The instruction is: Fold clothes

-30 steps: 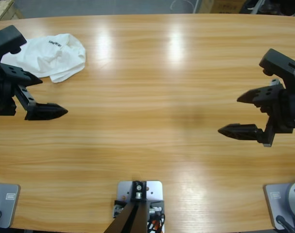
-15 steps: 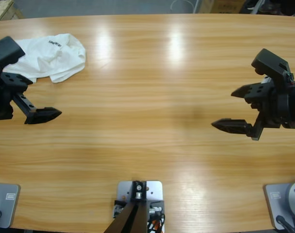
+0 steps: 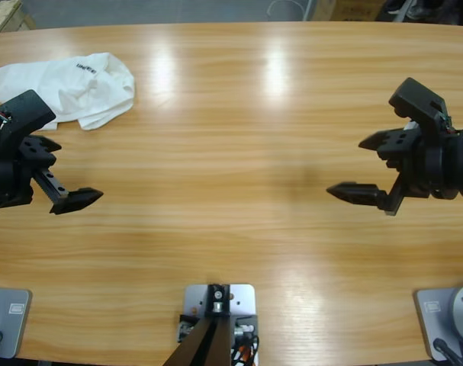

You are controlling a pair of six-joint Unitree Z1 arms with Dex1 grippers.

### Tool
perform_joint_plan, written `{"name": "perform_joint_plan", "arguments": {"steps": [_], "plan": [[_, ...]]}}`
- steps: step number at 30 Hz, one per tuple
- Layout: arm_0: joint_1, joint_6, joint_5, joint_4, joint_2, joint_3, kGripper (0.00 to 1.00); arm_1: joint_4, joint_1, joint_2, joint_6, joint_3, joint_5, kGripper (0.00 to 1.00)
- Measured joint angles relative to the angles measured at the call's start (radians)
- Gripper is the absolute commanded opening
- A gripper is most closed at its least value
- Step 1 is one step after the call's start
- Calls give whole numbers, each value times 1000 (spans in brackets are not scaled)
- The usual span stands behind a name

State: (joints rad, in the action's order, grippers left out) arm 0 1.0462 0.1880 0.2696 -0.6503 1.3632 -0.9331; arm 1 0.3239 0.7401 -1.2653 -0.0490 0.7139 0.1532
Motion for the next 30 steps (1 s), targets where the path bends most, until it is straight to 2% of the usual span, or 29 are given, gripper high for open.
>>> {"name": "perform_joint_plan", "arguments": {"steps": [7, 12, 30], "plan": [[0, 0, 0, 11, 4, 1, 1000, -41, 0, -55, 0, -14, 2, 1000], [0, 0, 1, 13, 4, 9, 1000, -46, 0, -65, 0, -28, -33, 1000], [0, 0, 26, 58, 4, 37, 1000, -89, 0, -123, 0, -33, -33, 1000]]}}
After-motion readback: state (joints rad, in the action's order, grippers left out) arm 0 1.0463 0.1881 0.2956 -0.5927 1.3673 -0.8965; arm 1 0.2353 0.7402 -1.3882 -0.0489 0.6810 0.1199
